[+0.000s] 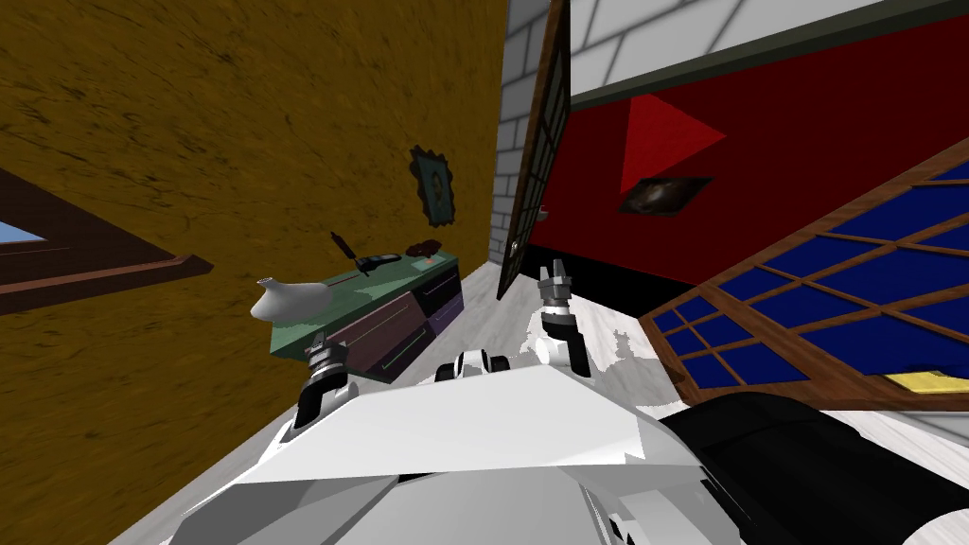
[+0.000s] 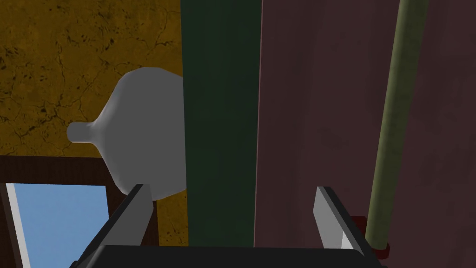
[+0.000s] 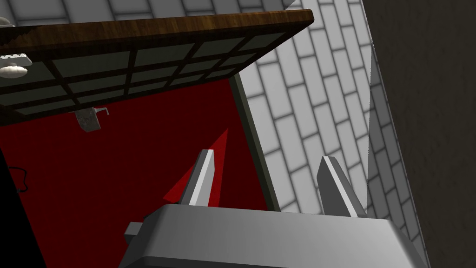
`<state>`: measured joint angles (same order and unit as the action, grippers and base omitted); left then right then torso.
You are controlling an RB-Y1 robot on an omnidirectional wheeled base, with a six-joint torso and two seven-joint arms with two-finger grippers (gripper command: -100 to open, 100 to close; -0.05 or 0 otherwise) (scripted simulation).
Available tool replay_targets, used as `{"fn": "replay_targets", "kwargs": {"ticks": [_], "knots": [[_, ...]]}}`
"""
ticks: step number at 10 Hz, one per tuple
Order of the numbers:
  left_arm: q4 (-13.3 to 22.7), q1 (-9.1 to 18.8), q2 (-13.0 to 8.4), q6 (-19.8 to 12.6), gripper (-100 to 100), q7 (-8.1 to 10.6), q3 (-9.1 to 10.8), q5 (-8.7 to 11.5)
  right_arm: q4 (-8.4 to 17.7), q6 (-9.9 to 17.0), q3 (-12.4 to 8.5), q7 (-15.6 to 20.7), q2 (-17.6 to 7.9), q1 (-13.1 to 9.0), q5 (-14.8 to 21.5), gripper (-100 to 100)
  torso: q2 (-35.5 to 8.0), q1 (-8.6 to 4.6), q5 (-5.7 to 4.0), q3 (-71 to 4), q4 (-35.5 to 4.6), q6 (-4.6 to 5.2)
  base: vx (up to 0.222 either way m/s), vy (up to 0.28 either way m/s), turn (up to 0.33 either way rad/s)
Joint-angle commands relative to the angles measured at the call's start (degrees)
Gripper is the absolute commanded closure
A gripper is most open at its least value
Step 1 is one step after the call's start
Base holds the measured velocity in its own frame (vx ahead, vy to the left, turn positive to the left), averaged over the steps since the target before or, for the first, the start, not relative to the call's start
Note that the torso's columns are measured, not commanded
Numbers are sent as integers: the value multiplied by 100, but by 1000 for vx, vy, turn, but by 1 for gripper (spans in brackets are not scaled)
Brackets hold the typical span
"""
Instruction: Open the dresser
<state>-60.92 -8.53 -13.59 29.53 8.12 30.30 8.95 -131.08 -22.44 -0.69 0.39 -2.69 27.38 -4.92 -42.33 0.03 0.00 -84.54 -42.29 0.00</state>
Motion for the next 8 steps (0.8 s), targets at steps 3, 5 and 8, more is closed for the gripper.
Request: {"fn": "replay_targets", "kwargs": {"ticks": [3,5,8], "knots": [[651,300,-90,76,-100,-23,220,36,0,0,0,0,0,0,0,0,1,6,2,0,0,-1,13,-32,-2],[959,409,-120,100,-100,-29,313,47,0,0,0,0,0,0,0,0,14,-3,8,-6,8,1,23,-52,3],[1441,615,-174,142,-100,-39,483,61,0,0,0,0,0,0,0,0,28,45,46,-9,22,8,9,-36,-5]]}}
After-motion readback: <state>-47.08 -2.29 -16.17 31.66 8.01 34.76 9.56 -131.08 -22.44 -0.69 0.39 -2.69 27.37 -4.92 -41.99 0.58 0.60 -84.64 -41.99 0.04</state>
